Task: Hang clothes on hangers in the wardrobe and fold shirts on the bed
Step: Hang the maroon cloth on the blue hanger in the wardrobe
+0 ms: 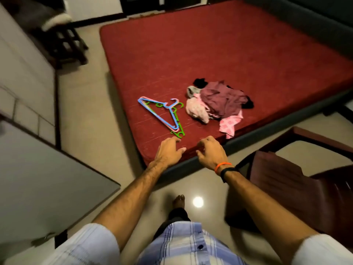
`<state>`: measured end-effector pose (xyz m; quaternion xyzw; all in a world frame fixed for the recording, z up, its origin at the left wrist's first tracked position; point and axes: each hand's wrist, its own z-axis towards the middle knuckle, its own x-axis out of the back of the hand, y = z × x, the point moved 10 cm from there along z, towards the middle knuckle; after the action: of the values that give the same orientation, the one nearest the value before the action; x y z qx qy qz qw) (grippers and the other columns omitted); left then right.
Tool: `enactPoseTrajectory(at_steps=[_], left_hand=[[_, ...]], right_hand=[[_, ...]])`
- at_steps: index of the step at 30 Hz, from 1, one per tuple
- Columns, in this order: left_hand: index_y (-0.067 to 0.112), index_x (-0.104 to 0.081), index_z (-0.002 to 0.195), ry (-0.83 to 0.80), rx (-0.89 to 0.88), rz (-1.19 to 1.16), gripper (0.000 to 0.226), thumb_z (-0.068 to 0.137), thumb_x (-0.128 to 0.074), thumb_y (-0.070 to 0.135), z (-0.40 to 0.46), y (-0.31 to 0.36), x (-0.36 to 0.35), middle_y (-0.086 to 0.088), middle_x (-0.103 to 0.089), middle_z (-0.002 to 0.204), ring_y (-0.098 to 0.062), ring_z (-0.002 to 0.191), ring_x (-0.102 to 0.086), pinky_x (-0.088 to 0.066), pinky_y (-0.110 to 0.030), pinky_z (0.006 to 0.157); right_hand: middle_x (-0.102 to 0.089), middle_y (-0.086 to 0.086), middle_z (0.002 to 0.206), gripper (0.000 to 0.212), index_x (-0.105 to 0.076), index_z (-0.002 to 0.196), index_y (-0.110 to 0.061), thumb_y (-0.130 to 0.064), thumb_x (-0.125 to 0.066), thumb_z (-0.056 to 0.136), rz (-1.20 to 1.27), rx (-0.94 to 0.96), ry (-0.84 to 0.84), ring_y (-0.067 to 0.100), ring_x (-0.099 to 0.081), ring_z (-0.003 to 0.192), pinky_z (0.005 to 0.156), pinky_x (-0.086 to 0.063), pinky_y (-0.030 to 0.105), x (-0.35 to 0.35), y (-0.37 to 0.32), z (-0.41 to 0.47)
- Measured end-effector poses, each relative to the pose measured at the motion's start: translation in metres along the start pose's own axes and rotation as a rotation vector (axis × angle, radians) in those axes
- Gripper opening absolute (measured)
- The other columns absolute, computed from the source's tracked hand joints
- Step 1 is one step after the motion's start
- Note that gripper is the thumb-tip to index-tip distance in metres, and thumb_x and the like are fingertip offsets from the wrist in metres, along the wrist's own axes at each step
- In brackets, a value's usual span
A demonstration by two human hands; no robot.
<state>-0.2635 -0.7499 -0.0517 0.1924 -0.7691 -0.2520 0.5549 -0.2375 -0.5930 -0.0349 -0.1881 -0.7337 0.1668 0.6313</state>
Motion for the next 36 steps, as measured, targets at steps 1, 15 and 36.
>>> enactPoseTrajectory(at_steps=[1,15,36], left_hand=[[0.01,-0.062,0.124,-0.026,-0.012,0.002,0.045,0.087,-0.072,0.033,0.02,0.007,-0.006,-0.011,-0.065,0.127,-0.028,0.12,-0.058,-0.042,-0.034,0.103],[0.011,-0.063,0.126,-0.265,-0.003,0.027,0.043,0.089,-0.071,0.031,0.22,0.066,-0.07,-0.006,-0.066,0.126,-0.025,0.116,-0.061,-0.042,-0.029,0.103],[0.012,-0.07,0.116,-0.161,0.33,-0.08,0.029,0.09,-0.068,0.027,0.385,0.087,-0.082,-0.003,-0.071,0.117,-0.02,0.11,-0.065,-0.043,-0.022,0.086]], right_hand=[[-0.055,0.009,0.114,0.03,-0.064,0.112,-0.01,-0.024,-0.066,0.086,-0.008,-0.046,0.005,0.028,-0.059,0.101,0.091,-0.049,0.038,0.007,0.014,0.01],[-0.059,0.011,0.114,0.029,-0.069,0.112,-0.012,-0.022,-0.068,0.084,0.071,-0.309,-0.009,0.028,-0.061,0.1,0.092,-0.049,0.037,0.049,0.157,0.143],[-0.066,0.018,0.114,0.028,-0.072,0.11,-0.01,-0.018,-0.069,0.083,0.104,-0.11,-0.367,0.035,-0.061,0.108,0.096,-0.046,0.036,0.045,0.232,0.375]])
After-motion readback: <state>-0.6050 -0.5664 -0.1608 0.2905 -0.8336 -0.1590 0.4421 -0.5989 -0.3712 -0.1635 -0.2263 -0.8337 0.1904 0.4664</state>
